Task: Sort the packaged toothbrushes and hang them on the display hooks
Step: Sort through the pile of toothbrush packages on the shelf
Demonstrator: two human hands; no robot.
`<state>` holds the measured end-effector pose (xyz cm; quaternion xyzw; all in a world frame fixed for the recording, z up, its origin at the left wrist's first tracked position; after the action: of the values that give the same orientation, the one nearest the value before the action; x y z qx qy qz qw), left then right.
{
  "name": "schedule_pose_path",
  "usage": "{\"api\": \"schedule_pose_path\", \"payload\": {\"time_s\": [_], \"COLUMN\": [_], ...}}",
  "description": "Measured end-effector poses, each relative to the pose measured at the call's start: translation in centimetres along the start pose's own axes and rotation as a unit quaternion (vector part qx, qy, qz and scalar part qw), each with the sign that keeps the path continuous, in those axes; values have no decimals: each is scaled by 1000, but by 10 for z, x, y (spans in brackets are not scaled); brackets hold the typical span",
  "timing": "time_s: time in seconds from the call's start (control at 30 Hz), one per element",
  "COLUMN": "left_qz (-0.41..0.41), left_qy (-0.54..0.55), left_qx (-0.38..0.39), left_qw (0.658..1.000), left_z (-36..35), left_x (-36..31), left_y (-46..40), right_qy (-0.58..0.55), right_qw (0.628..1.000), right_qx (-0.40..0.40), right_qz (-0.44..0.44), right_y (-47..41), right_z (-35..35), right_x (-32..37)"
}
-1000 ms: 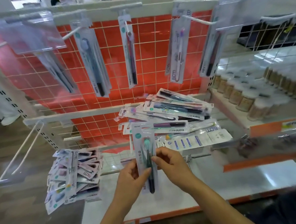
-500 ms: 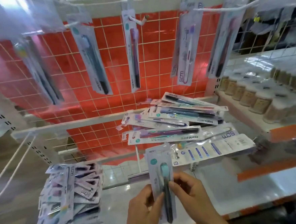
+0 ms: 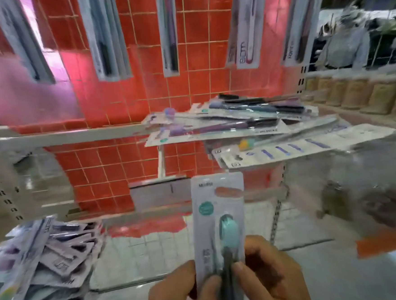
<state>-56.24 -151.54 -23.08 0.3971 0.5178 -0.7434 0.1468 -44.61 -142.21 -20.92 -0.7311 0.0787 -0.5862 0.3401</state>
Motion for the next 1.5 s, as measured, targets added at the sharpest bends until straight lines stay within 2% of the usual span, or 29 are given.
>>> {"api": "schedule_pose_path", "payload": {"time_s": [0.1,0.2,0.33,0.53,0.83,0.97,1.13,1.37,1.5], "left_qz": [-85,-85,-54,-7,-3,-11,18,30,39], "left_qy": [1,54,89,107,123,126,113,92,63], "left_qx": [38,28,69,55,10,-11,-39,-22,-24], "left_qw": [996,994,992,993,992,992,993,995,997], "left_z": [-13,-21,-25,-8,7,4,-1,-6,-13], "left_x": [20,38,59,79,75,72,83,103,124], "left_y": [8,19,29,26,-6,-20,-31,-46,-66], "right_qy": [19,-8,-14,-8,-45,-44,-1,32,58], "right_qw": [999,996,994,996,994,995,998,999,998], "right_qx": [-6,3,38,69,81,66,53,17,-7], "right_qz": [39,87,102,59,53,53,37,34,1], "right_y": [14,24,28,27,2,-12,-25,-37,-47], "right_z": [4,4,1,-20,-52,-59,-70,-79,-86], "right_x": [-30,-56,-76,-90,-70,-66,-79,-102,-117]}}
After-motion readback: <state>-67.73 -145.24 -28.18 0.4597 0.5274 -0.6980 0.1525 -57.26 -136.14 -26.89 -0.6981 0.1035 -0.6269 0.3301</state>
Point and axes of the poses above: each hand's wrist, its own y-axis away from the middle knuckle, its own z-axis out of the back of the hand, x = y × z, the point moved 3 cm from there along -y, towards the middle knuckle, and after that the axes turned 14 degrees about -x, right-handed, at the moved point
